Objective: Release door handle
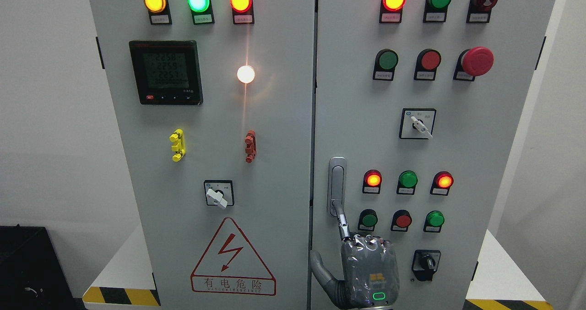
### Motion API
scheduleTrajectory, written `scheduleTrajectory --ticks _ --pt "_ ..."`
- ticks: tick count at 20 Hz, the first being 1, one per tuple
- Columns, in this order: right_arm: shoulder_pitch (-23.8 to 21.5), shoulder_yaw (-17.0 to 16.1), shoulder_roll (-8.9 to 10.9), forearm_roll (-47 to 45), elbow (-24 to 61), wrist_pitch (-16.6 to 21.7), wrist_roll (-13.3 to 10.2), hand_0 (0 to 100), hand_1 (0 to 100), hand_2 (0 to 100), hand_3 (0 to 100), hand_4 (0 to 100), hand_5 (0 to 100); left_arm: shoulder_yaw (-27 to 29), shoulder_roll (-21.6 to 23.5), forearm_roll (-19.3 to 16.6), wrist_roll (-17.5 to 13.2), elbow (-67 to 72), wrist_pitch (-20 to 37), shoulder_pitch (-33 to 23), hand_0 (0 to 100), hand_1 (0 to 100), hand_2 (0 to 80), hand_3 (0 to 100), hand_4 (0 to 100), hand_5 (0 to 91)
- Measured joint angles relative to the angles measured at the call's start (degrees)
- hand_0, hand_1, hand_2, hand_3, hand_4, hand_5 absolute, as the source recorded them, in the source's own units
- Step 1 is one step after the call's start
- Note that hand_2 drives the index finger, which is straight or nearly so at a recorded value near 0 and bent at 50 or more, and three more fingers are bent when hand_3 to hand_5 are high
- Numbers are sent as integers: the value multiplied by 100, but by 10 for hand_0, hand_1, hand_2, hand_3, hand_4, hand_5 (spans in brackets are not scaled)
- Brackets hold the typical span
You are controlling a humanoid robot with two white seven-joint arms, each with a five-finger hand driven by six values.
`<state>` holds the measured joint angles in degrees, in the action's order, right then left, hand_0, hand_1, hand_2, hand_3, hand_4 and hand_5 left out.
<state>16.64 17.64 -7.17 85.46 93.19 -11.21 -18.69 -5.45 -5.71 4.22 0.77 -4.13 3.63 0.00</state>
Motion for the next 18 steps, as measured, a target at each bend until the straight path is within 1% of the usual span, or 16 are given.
scheduleTrajectory --ticks 3,11,18 --pt "-7 -2 -1 -1 -2 0 2 336 250 87 1000 1000 1000 0 0 0 0 0 0 0 120 556 0 0 0 0" --pt "-18 -4 -3 -7 1 0 96 339 251 91 1000 1000 1000 0 0 0 0 0 0 0 120 556 0 0 0 0" --pt "-45 -5 -3 -7 3 0 112 341 253 94 1000 1000 1000 0 0 0 0 0 0 0 120 556 0 0 0 0"
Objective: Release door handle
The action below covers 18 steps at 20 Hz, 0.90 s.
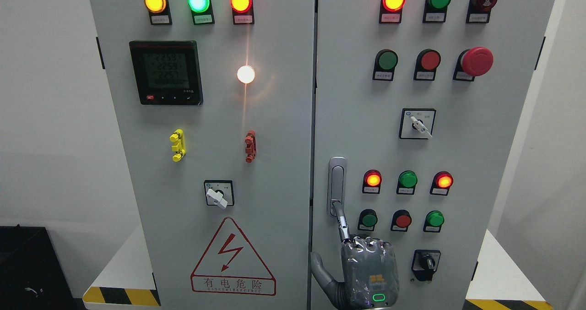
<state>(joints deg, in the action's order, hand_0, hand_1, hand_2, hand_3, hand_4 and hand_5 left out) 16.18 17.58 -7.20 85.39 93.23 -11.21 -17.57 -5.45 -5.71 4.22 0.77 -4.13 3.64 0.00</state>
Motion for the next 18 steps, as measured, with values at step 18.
scheduleTrajectory --ticks 18 --pt "-76 -1 0 3 -5 -1 23 345 258 101 1000 1000 1000 0 0 1 0 0 0 0 120 556 0 0 0 0"
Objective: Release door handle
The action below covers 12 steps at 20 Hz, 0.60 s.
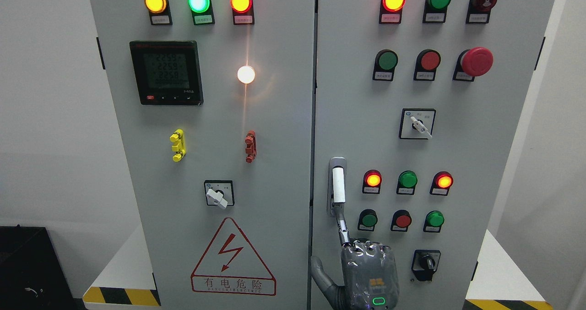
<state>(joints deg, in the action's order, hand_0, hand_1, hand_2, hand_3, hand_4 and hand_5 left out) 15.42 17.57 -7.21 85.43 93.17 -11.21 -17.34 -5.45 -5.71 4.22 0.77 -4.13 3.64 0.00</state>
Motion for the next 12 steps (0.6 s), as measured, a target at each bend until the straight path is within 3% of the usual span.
scheduleTrajectory --ticks 12 --pt "-28 9 -2 -3 10 0 16 346 260 106 1000 1000 1000 0 0 0 0 0 0 0 120 556 0 0 0 0"
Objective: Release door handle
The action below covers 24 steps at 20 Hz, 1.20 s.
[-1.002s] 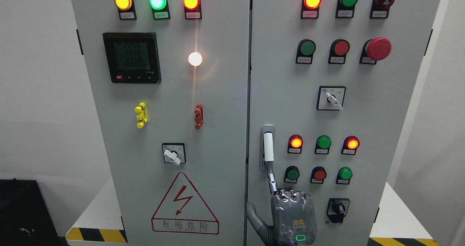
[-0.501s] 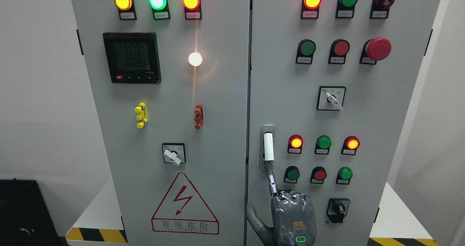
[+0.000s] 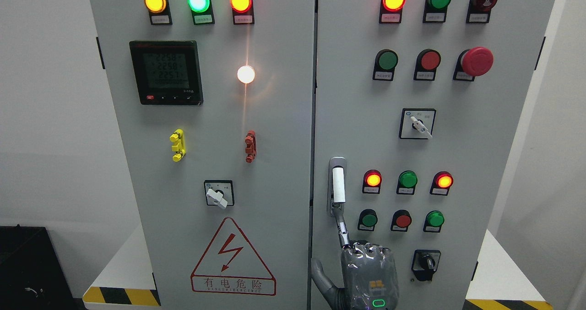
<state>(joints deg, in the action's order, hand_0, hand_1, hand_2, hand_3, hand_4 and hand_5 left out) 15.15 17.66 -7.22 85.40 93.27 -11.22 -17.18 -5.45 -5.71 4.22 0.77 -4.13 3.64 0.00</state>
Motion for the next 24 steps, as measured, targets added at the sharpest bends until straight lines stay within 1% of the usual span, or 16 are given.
scheduleTrajectory --ticks 8,14,24 --pt "-28 3 -2 -4 7 -18 29 346 262 107 1000 1000 1000 0 0 0 0 0 0 0 120 556 0 0 0 0" --pt "-37 7 -2 -6 16 -36 -2 346 262 108 1000 1000 1000 0 0 0 0 0 0 0 120 556 0 0 0 0" --pt "-45 31 -2 -27 100 -42 -6 358 265 133 1000 1000 1000 0 0 0 0 0 0 0 120 556 0 0 0 0"
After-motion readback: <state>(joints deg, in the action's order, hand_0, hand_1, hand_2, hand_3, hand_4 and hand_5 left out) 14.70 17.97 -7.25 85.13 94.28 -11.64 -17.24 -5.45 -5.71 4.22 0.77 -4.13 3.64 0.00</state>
